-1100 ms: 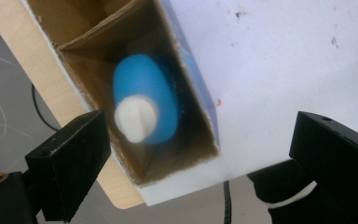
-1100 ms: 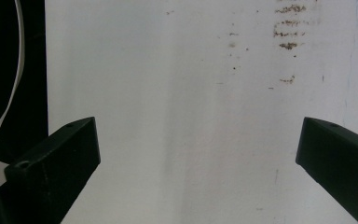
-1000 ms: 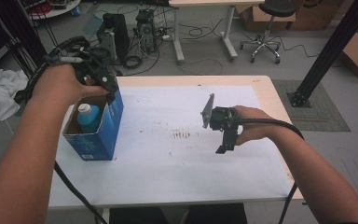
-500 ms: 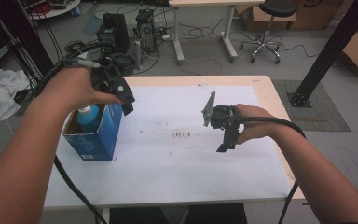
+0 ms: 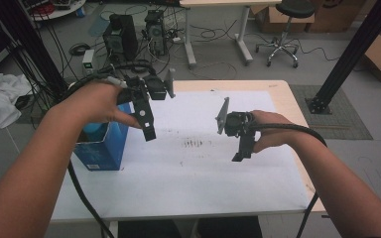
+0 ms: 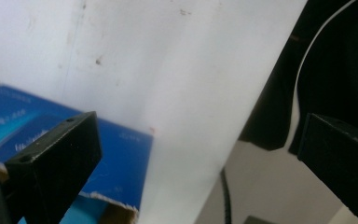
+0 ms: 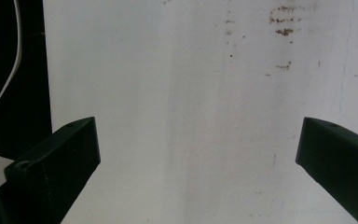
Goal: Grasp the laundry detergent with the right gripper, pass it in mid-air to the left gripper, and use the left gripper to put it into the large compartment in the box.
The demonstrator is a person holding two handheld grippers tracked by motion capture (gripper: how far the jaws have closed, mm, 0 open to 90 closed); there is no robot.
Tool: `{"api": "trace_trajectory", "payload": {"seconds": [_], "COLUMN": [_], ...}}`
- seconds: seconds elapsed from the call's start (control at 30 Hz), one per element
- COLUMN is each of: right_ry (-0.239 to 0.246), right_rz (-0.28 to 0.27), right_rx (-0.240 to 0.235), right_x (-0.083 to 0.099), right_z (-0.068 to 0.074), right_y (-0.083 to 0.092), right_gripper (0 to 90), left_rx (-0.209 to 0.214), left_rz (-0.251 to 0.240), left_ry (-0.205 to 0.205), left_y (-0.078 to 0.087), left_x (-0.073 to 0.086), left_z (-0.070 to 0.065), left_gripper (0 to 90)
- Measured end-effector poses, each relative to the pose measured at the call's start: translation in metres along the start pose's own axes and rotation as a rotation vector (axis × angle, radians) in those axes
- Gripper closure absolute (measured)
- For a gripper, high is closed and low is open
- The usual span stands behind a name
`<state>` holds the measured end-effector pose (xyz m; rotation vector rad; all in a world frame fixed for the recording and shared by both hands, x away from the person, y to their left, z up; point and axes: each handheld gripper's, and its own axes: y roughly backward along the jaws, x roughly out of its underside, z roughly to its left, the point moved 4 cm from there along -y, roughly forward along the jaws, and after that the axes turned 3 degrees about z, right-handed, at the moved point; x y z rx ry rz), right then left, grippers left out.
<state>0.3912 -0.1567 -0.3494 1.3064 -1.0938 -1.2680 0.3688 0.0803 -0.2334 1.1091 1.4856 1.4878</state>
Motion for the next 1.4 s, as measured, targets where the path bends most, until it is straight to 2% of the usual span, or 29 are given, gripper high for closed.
{"api": "trace_trajectory", "payload": {"seconds": [0.1, 0.17, 0.3, 0.47, 0.7, 1.1, 1.4], "right_ry": [-0.008, -0.007, -0.012, -0.015, -0.020, -0.026, -0.025], "right_rz": [0.003, 0.001, 0.002, -0.001, 0.000, -0.006, -0.002], "right_rx": [0.003, 0.006, 0.005, 0.004, 0.002, 0.007, 0.008], "right_x": [0.001, 0.001, 0.002, 0.003, 0.006, 0.009, 0.009], "right_z": [-0.001, -0.002, -0.003, -0.005, -0.006, -0.007, -0.006], "right_y": [0.001, 0.001, 0.000, 0.000, -0.001, 0.003, 0.003], "right_gripper": [0.0, 0.0, 0.0, 0.0, 0.0, 0.0, 0.0], "left_rx": [-0.022, -0.025, -0.042, -0.040, -0.050, -0.049, -0.048], "left_rz": [0.002, 0.002, 0.024, 0.025, 0.005, 0.000, 0.003], "left_ry": [-0.063, -0.081, -0.085, -0.098, -0.114, -0.147, -0.147], "left_y": [-0.009, -0.014, -0.026, -0.033, -0.034, -0.035, -0.036], "left_x": [-0.006, -0.008, -0.014, -0.018, -0.020, -0.024, -0.025], "left_z": [-0.002, -0.002, 0.003, 0.006, 0.005, 0.004, 0.002], "left_gripper": [0.1, 0.1, 0.1, 0.1, 0.1, 0.1, 0.1]}}
